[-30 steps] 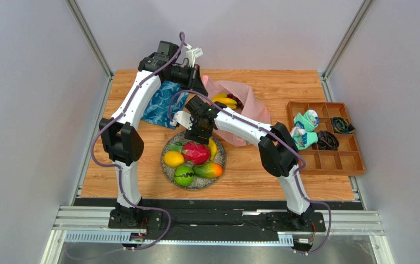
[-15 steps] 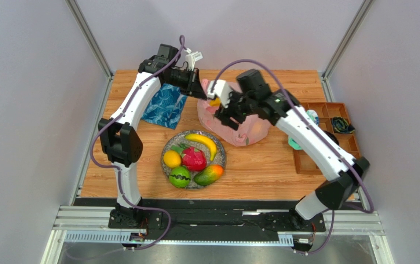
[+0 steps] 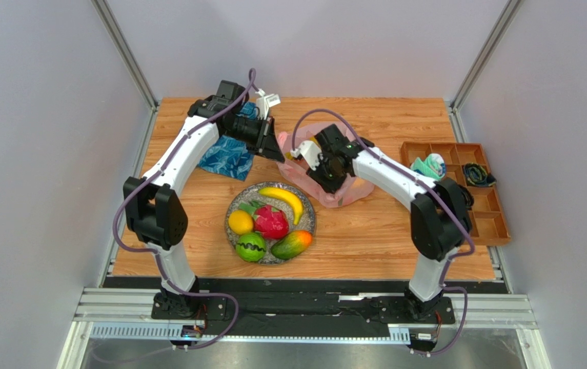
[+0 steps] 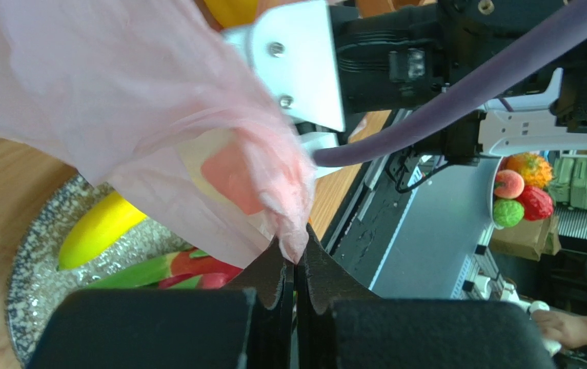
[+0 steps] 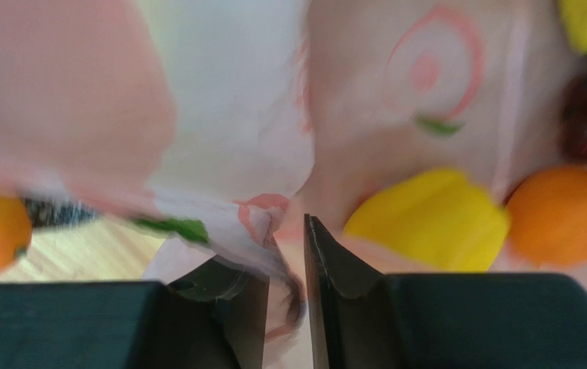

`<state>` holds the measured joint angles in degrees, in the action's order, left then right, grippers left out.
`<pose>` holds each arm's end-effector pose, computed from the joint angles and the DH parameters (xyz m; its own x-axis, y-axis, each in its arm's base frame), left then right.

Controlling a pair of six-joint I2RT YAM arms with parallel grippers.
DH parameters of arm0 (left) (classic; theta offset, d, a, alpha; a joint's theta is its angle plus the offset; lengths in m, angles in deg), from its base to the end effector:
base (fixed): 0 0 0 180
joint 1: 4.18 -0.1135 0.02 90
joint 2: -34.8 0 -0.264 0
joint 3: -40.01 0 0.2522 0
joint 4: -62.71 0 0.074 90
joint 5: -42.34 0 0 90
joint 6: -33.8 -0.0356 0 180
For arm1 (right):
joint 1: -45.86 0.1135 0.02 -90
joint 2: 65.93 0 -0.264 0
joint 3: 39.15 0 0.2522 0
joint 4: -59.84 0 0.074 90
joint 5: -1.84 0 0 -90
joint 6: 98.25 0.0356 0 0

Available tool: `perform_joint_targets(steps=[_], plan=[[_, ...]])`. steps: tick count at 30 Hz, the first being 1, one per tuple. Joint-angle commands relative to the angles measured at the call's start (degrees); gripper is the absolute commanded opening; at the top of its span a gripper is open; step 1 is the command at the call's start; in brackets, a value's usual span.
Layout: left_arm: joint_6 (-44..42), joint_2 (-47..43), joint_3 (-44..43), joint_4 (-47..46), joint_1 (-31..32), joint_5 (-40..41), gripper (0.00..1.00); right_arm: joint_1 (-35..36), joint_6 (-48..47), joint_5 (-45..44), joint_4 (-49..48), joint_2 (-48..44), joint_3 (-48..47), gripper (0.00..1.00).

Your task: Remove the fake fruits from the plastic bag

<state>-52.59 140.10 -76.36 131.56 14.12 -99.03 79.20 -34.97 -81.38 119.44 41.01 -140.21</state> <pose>0.3601 -0.1484 0.3352 -0.8389 0.2360 -0.4905 0.5397 0.4777 -0.6932 0.3262 0.2196 0.2407 -0.4151 -0.8075 -0.4190 -0.8658 0.4921 -0.0907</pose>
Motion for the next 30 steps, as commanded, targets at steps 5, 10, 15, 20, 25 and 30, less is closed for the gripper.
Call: perform_joint_targets(steps=[5, 10, 15, 20, 25, 30], plan=[[-2.47, -8.09, 6.36, 0.28, -0.02, 0.75, 0.0, 0.06, 1.23, -10.03, 1.18, -22.74, 22.52, 0.28], [-3.53, -7.56, 7.33, 0.9, 1.11, 3.21, 0.0, -2.22, 1.76, -10.14, -2.08, -17.65, 15.87, 0.32], [-5.2, -6.16, 7.86, 1.69, 4.36, 2.77, 0.0, -4.51, 2.9, -1.45, 3.0, -9.75, -1.67, 0.67], [-6.6, -5.72, 8.04, 2.39, 5.69, 4.7, 0.0, -6.71, 3.87, 20.0, 10.39, -7.44, -10.86, 0.9], [-7.05, -5.98, 9.26, 2.48, 5.69, 7.34, 0.0, -6.97, 3.77, 26.97, 10.76, -6.31, -9.03, 0.98], [-4.85, -5.72, 9.53, 1.86, 5.69, 5.5, 0.0, -6.54, 6.24, 8.14, 4.18, -5.16, -2.98, 0.66]])
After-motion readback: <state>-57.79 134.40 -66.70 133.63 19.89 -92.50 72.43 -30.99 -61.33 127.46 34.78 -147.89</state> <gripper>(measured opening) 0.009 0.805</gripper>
